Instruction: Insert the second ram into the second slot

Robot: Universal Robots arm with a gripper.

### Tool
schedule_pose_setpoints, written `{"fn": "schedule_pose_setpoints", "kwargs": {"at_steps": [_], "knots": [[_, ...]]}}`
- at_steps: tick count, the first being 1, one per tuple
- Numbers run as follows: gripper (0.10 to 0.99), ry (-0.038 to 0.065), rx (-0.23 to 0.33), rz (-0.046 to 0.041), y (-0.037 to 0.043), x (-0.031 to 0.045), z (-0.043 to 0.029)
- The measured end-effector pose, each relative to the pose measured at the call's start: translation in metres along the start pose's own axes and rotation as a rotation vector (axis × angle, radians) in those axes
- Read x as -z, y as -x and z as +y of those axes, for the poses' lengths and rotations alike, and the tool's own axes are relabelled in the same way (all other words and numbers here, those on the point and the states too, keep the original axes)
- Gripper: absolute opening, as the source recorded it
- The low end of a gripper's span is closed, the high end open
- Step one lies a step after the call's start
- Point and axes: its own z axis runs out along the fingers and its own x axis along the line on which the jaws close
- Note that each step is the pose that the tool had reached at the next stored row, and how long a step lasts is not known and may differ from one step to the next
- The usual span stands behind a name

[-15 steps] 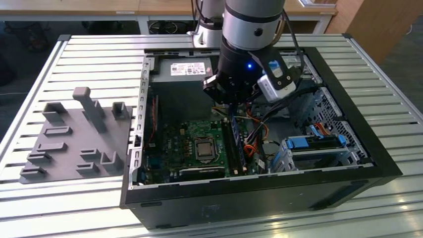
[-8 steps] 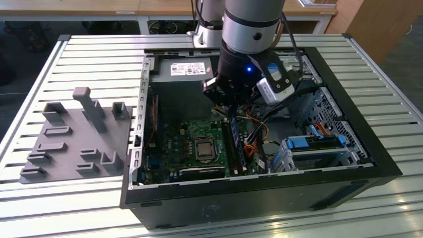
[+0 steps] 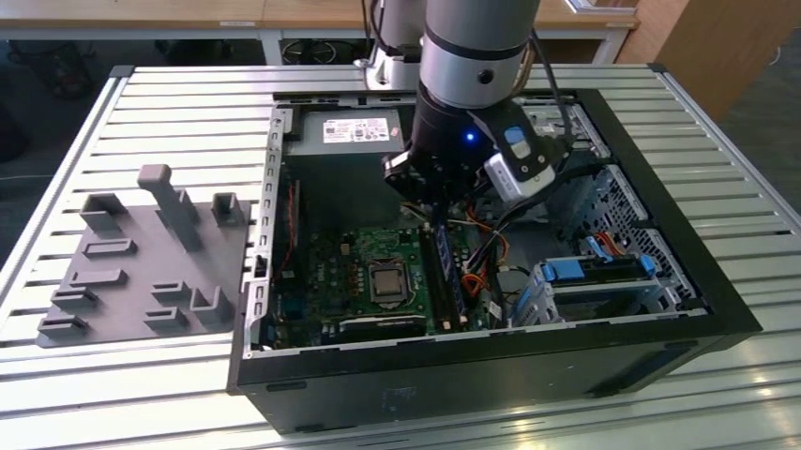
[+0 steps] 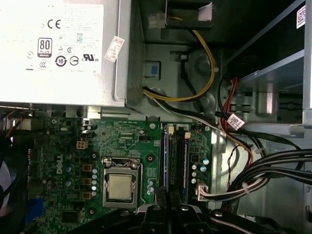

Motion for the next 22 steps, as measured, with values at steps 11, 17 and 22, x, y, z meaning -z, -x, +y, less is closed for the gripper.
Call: {"fn": "schedule_pose_setpoints", "kwargs": {"at_steps": [11, 17, 22], "knots": [[0.137, 0.000, 0.000, 0.0000, 0.0001, -0.0085, -0.0002], [0.137, 0.000, 0.000, 0.0000, 0.0001, -0.0129, -0.0003], [0.137, 0.000, 0.000, 0.0000, 0.0001, -0.0168, -0.0004]]}}
